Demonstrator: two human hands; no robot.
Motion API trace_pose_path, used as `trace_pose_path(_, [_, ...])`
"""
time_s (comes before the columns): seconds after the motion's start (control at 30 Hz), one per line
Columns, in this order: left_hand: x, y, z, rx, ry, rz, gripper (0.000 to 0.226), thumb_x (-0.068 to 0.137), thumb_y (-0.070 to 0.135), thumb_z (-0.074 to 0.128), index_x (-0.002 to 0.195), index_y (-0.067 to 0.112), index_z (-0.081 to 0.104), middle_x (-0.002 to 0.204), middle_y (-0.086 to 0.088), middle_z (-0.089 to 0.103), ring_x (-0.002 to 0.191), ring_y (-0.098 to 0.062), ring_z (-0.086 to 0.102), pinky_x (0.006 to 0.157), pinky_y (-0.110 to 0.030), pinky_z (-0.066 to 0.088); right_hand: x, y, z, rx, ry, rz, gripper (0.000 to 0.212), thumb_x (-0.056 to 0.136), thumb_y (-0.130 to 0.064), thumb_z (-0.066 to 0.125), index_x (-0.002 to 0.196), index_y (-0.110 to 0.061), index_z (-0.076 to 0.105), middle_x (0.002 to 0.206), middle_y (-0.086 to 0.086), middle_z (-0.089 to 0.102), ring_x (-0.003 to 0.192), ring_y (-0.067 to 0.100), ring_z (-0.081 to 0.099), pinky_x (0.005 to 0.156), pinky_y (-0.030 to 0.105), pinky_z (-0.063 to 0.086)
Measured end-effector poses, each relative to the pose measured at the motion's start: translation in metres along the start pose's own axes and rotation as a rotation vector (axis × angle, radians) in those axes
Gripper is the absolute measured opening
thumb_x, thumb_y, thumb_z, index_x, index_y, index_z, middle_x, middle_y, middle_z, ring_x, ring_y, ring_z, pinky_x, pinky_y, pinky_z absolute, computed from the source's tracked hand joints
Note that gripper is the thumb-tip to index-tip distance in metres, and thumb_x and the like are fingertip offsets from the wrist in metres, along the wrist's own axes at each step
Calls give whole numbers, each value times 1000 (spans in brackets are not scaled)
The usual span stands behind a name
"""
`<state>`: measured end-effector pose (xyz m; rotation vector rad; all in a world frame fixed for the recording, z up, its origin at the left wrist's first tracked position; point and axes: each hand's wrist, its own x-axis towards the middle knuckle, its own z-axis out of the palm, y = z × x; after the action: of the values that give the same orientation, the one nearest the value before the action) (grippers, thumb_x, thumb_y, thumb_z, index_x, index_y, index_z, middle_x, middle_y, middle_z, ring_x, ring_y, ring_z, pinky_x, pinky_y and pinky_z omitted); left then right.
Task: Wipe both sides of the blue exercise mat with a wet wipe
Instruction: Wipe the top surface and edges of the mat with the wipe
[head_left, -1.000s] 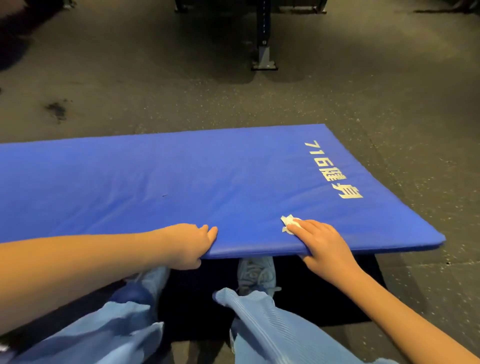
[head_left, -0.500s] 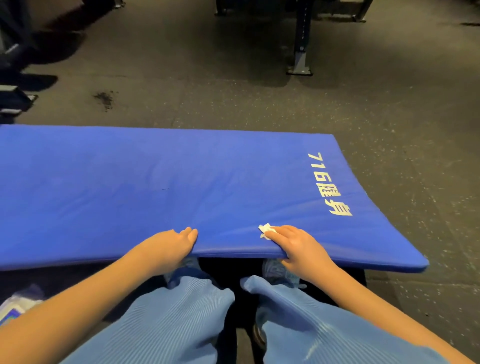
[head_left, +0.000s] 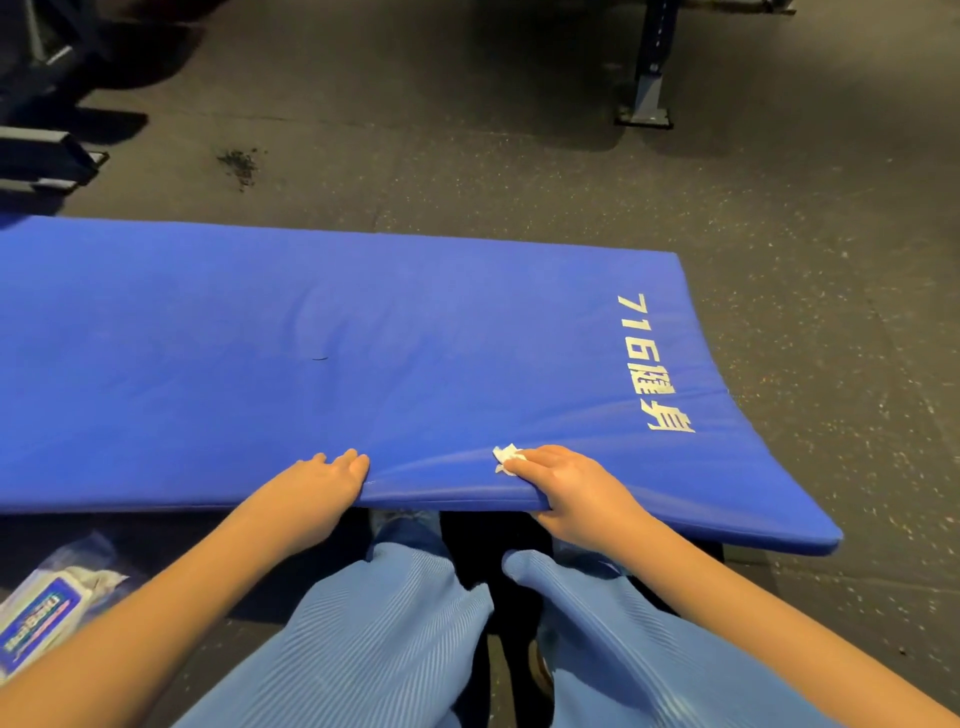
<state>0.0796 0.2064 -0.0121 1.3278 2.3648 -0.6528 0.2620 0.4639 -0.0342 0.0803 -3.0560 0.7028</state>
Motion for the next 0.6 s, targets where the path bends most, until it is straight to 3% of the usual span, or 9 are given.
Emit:
trace_pose_path(0.13, [0, -6, 10, -35, -43, -35, 45, 89, -2, 38, 131, 13, 35, 139, -5, 42, 102, -25, 53, 88, -37, 47, 9, -5, 8, 32, -61, -9, 56, 72, -8, 66, 126, -15, 57, 137, 2, 54, 115, 30, 56, 91, 39, 49])
trace_pose_path(0.23, [2, -3, 16, -91, -82, -41, 44, 89, 2, 41, 132, 14, 36, 139, -4, 41, 106, -25, 52, 90, -38, 47, 7, 0, 7, 43, -160, -9, 61, 71, -31, 75, 128, -25, 54, 143, -7, 47, 117, 20, 51, 90, 34, 47])
trace_pose_path(0.33, [3, 3, 11, -193, -230, -61, 53, 91, 21, 50, 140, 16, 32, 150, -1, 31, 124, -23, 44, 101, -35, 42, 3, 5, 0, 96, -284, 27, 46, 84, -48, 63, 126, -33, 56, 140, -11, 49, 113, 9, 47, 85, 27, 43])
trace_pose_path(0.4, [8, 9, -3, -189, -349, -89, 52, 88, 34, 54, 134, 15, 40, 143, -2, 37, 126, -21, 42, 107, -38, 35, -5, 10, 0, 98, -283, 47, 39, 94, -43, 51, 133, -38, 51, 143, -13, 45, 115, 9, 47, 89, 29, 44])
trace_pose_path(0.5, [27, 19, -34, -45, -433, -65, 33, 87, 34, 51, 115, 16, 52, 124, -1, 48, 121, -20, 41, 111, -43, 28, -21, 17, 2, 101, -231, 61, 39, 97, -27, 48, 135, -35, 50, 142, -10, 47, 121, 11, 46, 97, 30, 41])
trace_pose_path(0.6, [63, 38, -53, -350, -368, -8, 13, 91, 26, 45, 96, 18, 54, 119, -3, 53, 107, -23, 49, 93, -38, 37, -32, 35, -1, 64, -202, 66, 34, 94, -23, 47, 124, -28, 62, 126, -4, 62, 112, 15, 55, 91, 34, 46])
